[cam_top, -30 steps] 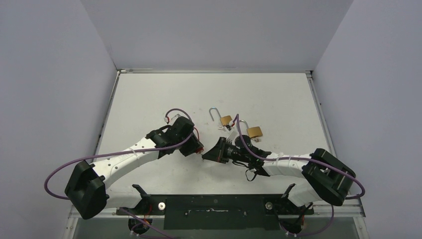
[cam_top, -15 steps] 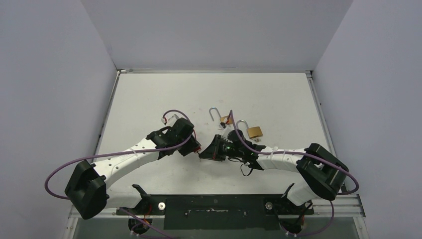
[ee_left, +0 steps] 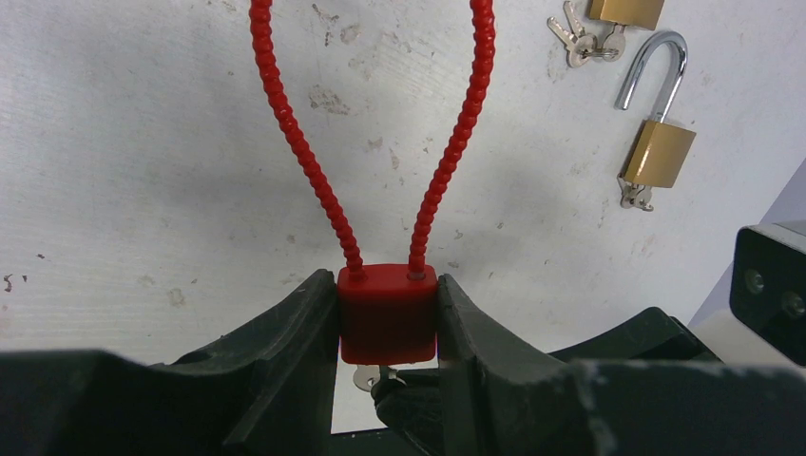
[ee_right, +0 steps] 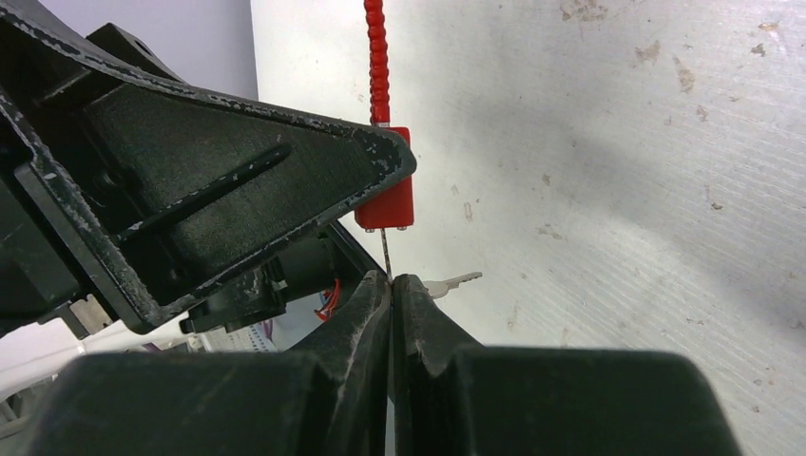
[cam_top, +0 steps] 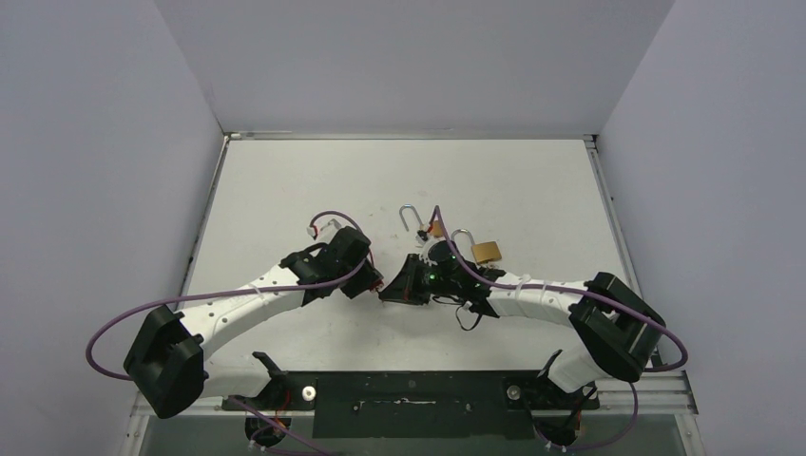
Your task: Unlock with the key
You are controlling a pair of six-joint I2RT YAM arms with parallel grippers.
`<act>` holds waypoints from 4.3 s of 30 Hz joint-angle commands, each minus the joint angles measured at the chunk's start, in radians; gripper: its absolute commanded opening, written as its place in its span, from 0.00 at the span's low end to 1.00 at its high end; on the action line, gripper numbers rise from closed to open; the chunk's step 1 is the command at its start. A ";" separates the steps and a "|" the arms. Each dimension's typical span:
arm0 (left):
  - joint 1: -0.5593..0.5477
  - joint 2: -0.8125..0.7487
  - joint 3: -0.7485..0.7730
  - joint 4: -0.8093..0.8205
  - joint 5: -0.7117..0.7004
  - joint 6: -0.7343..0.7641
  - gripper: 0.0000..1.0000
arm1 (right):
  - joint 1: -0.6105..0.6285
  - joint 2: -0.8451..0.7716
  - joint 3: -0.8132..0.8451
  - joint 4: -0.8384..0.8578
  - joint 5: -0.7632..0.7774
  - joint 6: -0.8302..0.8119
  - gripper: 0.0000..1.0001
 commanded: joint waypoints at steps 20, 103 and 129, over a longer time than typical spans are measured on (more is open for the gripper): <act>-0.046 -0.043 -0.041 0.141 0.235 -0.095 0.00 | -0.014 -0.016 0.149 0.023 0.287 -0.140 0.00; -0.060 -0.253 -0.182 0.281 0.089 -0.187 0.00 | -0.018 0.005 0.141 0.182 0.146 -0.330 0.19; -0.038 -0.260 -0.128 0.240 -0.021 -0.132 0.00 | 0.063 -0.189 -0.010 0.086 0.185 -0.389 0.34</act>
